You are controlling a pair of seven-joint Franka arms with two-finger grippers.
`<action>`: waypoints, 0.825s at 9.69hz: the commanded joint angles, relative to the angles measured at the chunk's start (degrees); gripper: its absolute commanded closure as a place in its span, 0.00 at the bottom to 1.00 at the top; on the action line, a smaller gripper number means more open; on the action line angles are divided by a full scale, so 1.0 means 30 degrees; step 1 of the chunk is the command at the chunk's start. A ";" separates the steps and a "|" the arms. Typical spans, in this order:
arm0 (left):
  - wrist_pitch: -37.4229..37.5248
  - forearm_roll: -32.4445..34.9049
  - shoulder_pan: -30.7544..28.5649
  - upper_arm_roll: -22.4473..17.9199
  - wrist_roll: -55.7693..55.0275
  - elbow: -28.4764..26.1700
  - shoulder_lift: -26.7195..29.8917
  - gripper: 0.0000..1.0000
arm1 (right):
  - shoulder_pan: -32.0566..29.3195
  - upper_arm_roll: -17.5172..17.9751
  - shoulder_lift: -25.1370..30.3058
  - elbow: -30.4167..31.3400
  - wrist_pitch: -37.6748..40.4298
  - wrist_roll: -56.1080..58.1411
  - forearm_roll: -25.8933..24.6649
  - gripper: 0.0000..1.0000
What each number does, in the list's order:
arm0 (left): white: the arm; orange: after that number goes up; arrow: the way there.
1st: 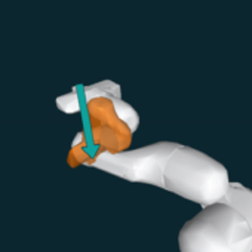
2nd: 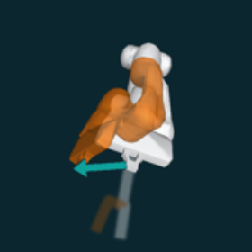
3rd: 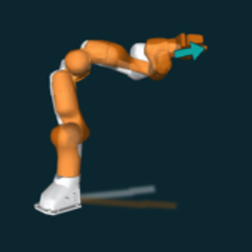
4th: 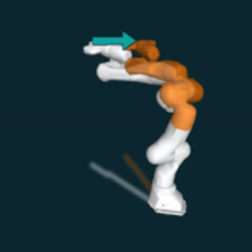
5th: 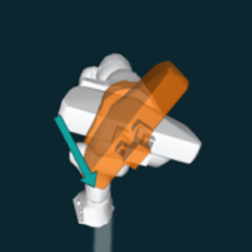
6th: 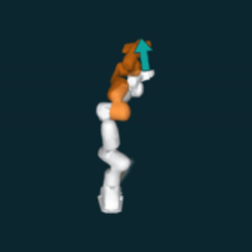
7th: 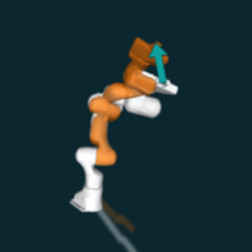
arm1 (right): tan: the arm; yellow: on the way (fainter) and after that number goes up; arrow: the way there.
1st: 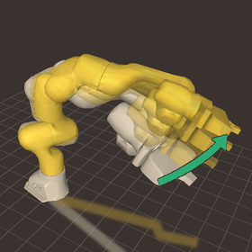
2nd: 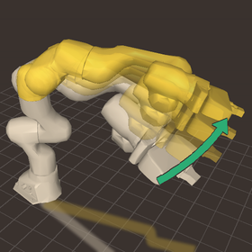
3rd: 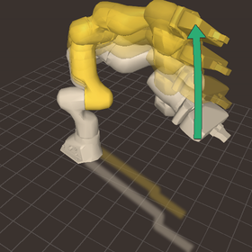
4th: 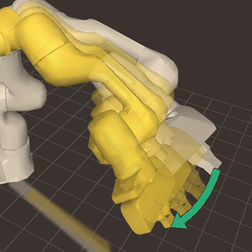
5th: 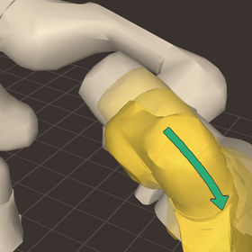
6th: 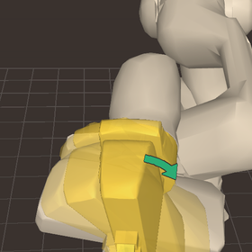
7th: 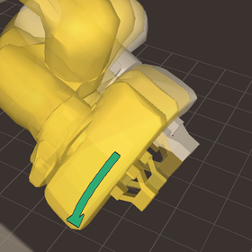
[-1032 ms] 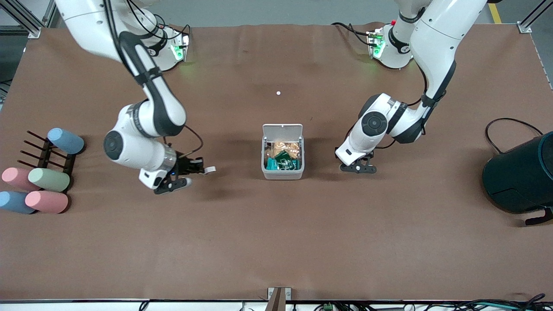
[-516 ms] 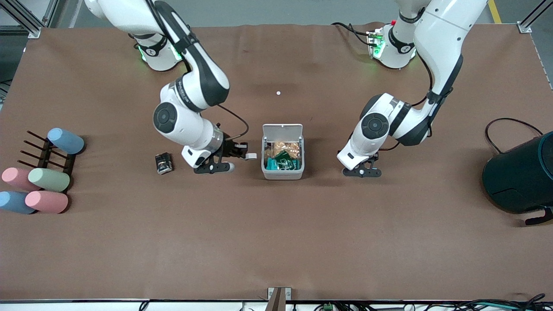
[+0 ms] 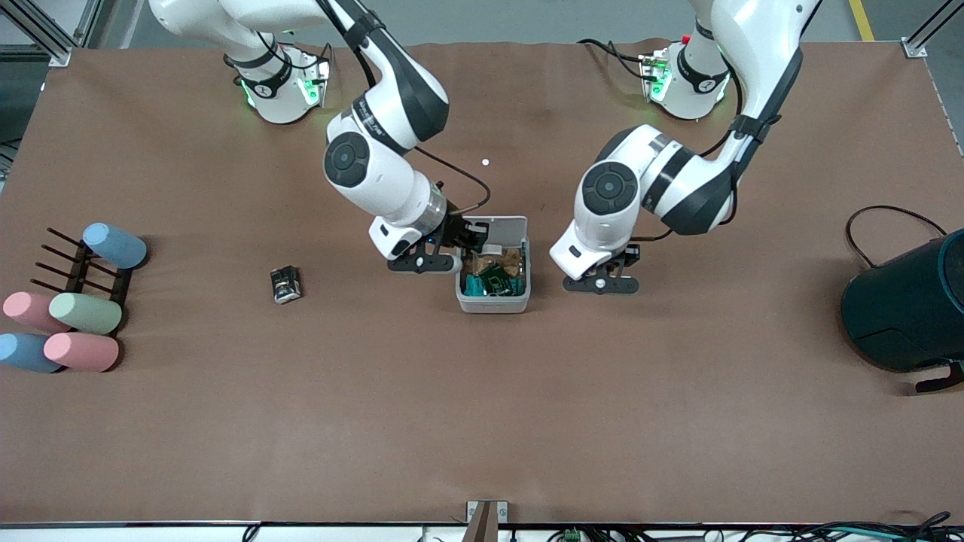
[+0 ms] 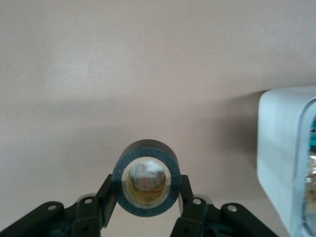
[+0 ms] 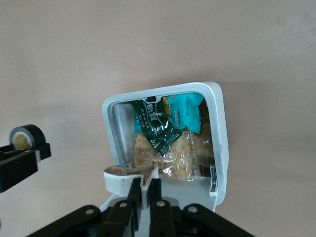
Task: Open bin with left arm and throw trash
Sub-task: 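Open both grippers to drop the tape roll and paper into the bin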
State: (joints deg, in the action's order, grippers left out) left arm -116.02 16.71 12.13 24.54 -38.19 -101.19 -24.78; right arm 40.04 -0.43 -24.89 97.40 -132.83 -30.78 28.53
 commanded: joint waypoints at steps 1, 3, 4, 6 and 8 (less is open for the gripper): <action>0.0529 0.0085 -0.0235 0.0110 -0.0102 0.0831 -0.0295 0.96 | -0.0191 -0.0265 -0.0288 -0.0387 0.0242 -0.0025 0.0072 0.00; 0.0559 -0.0089 0.0027 0.0139 -0.0421 0.1239 -0.0353 0.97 | -0.0919 -0.0382 -0.0229 -0.0183 0.0475 0.1168 -0.0772 0.00; 0.0559 -0.0990 0.0028 0.0198 -0.0888 0.1966 -0.0499 0.97 | -0.1795 -0.0383 -0.0084 -0.0065 0.1637 0.3383 -0.1097 0.01; 0.0559 -0.3448 0.0784 0.0315 -0.1416 0.4683 -0.1402 0.97 | -0.3350 -0.0791 -0.0081 0.0053 0.3865 0.6297 -0.3773 0.02; 0.0414 -0.3841 0.1983 0.0315 -0.3372 0.6097 -0.2604 0.92 | -0.4201 -0.0793 -0.0112 0.0489 0.4488 0.6421 -0.8640 0.03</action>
State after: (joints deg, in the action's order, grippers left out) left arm -115.74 5.91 15.60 25.23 -44.62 -88.02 -28.51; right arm 28.52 -3.44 -25.83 97.32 -120.03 -12.10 8.89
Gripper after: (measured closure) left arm 0.458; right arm 0.031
